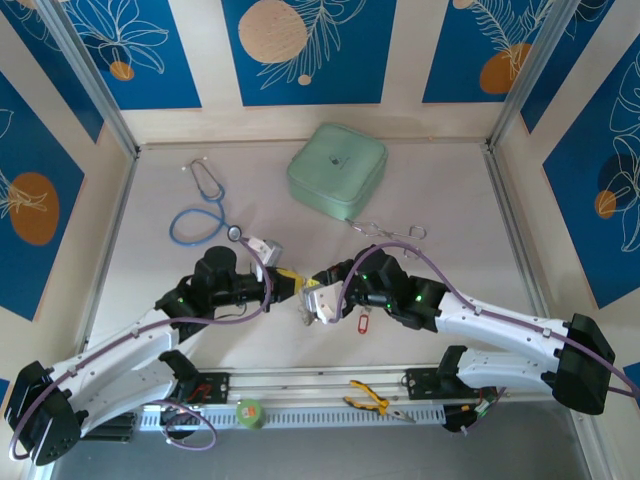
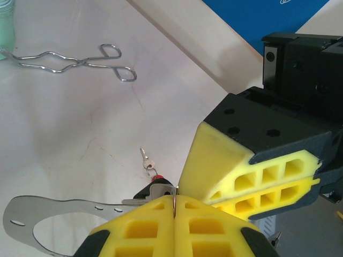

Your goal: Put the keys on the keyring

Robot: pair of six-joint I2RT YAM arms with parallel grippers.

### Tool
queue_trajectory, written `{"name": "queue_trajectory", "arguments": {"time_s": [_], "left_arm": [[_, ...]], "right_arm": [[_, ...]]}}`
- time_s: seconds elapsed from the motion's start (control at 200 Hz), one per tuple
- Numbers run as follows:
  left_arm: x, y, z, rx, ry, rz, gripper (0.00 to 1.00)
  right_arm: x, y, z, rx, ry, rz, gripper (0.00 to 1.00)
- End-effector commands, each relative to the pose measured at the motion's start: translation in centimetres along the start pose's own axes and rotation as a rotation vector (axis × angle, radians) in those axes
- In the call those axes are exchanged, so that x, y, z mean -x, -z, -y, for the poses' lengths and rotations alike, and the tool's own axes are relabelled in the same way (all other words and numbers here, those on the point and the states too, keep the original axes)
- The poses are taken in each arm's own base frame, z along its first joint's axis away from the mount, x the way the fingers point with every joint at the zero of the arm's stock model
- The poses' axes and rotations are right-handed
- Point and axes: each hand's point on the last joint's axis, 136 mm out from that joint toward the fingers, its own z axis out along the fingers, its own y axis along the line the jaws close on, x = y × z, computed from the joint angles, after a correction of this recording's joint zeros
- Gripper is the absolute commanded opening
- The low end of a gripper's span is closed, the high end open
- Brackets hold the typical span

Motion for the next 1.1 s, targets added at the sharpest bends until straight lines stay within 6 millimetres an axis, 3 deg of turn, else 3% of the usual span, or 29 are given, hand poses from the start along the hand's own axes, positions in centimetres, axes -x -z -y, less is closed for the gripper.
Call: {"name": "queue_trajectory", "arguments": {"time_s": [0.0, 0.23, 0.305, 0.41, 0.515, 0.595, 0.67, 0.76, 1.095], "left_arm": [[3.1, 0.5, 1.5, -0.042, -0.053, 0.092, 0.0], [3.8, 0.9, 1.6, -0.042, -0.113, 0.151, 0.0], [4.1, 1.1, 1.9, -0.052, -0.174, 0.184, 0.0], [4.2, 1.6, 2.0, -0.059, -0.294, 0.262, 0.0], [3.4, 2.0, 1.6, -0.038, -0.438, 0.313, 0.0], [2.7, 2.2, 2.2, -0.073, -0.582, 0.363, 0.0], [2.1, 2.3, 2.5, -0.094, -0.667, 0.388, 0.0], [1.8, 2.1, 3.2, -0.136, -0.728, 0.382, 0.0], [1.8, 2.2, 5.1, -0.249, -0.773, 0.415, 0.0]], "right_arm": [[0.2, -0.2, -1.5, 0.064, -0.01, 0.015, 0.0], [0.9, 0.1, -2.2, 0.124, -0.076, 0.049, 0.0], [1.2, 0.7, -2.0, 0.157, -0.169, 0.066, 0.26], [1.6, 2.6, -1.0, 0.172, -0.321, 0.123, 0.4], [1.8, 5.5, 0.3, 0.252, -0.565, 0.202, 0.4], [1.4, 6.4, 1.2, 0.288, -0.706, 0.239, 0.34], [1.1, 6.3, 2.0, 0.268, -0.743, 0.25, 0.26], [1.8, 5.8, 2.6, 0.249, -0.726, 0.299, 0.25], [1.8, 3.3, 1.4, 0.292, -0.678, 0.28, 0.27]]}}
